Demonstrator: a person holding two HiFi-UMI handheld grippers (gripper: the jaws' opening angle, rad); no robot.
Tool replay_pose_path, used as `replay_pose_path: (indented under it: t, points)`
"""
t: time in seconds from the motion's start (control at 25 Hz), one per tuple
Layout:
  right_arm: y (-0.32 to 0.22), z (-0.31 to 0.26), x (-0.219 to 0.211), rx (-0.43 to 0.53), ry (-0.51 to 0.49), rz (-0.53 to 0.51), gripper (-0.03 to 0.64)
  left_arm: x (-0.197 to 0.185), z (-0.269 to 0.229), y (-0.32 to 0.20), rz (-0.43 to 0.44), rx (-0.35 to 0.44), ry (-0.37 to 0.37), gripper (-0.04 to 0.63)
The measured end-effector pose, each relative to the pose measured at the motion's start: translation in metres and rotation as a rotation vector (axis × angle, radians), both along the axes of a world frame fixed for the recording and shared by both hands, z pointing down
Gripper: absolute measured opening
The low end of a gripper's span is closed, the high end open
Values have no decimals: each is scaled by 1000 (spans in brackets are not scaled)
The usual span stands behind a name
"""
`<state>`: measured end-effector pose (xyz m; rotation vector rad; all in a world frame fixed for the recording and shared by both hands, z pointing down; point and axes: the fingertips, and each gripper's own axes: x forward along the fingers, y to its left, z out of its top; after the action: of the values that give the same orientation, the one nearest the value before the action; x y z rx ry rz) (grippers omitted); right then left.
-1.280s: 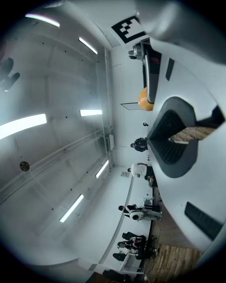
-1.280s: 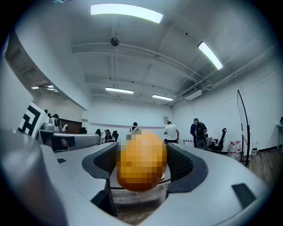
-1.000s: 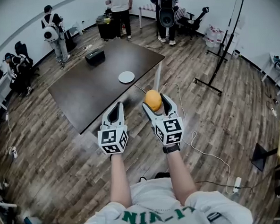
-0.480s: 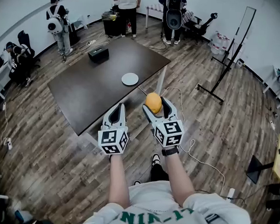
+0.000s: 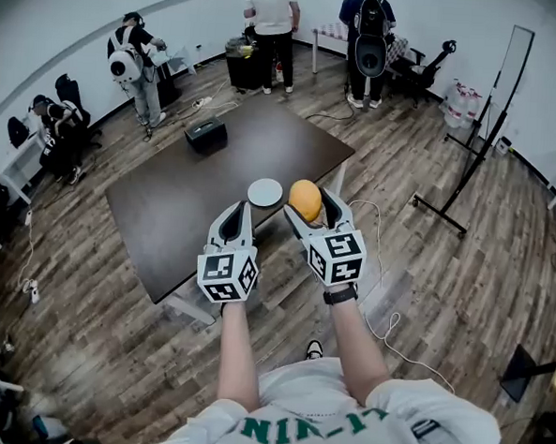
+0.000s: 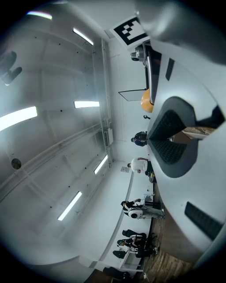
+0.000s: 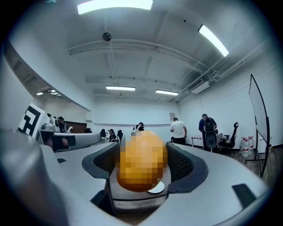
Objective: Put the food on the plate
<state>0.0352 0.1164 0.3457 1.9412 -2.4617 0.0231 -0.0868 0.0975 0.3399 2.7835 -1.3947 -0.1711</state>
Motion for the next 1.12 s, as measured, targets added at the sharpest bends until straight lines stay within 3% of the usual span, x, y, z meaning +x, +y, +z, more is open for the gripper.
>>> replay_pose_path:
  t: [0.32, 0.52, 0.76, 1.12]
  points:
    - [-56, 14, 87, -18, -43, -13, 353, 87, 18, -59, -6, -28, -36, 11]
    - [-80, 33, 129, -60, -52, -11, 353, 121, 34, -86, -19, -59, -50, 11]
    - [-129, 54, 146, -107, -80, -17, 354, 142, 50, -129, 0, -80, -96, 11]
    - [-244, 57, 145, -107, -46, -81, 354, 146, 59, -243, -35, -74, -53, 11]
